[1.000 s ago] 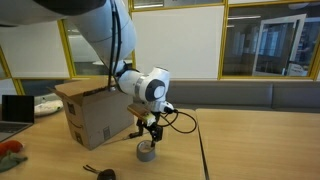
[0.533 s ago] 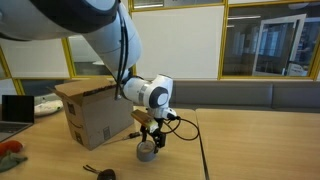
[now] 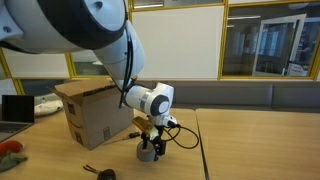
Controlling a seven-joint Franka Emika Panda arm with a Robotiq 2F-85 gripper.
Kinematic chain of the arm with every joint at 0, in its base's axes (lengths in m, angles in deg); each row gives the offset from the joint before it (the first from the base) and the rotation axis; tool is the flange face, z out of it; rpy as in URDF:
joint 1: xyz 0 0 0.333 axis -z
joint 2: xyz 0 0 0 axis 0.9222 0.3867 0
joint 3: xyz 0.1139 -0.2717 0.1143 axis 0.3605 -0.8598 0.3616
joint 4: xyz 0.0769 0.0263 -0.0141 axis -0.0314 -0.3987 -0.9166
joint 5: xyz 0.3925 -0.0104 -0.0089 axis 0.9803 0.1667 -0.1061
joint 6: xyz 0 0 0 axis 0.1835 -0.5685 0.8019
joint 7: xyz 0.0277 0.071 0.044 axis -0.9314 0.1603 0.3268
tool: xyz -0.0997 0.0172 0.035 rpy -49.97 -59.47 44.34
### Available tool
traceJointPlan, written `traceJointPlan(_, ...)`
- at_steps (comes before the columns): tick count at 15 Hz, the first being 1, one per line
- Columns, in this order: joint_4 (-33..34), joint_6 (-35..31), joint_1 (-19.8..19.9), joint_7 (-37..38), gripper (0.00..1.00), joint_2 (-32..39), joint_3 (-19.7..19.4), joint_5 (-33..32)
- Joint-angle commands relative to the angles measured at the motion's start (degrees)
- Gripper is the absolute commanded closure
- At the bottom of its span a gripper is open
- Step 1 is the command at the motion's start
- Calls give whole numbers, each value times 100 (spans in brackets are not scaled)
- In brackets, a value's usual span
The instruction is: Put the objects on the table in the box
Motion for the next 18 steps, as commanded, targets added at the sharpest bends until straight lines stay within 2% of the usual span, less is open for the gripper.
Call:
traceJointPlan(1,262,27,-19,97,0,249,-33,122)
traceJointPlan(3,262,14,-16,108,1,290,-35,122)
traceJointPlan(4,263,5,-13,113,25,302,-33,127)
traceJointPlan(6,276,1,-16,118,30,320,-37,120)
traceJointPlan(13,293,3,-20,130,85,328,-44,110)
traceJointPlan(16,296,2,-17,128,92,325,-46,109)
traceJointPlan(18,273,3,-9,120,89,298,-43,118)
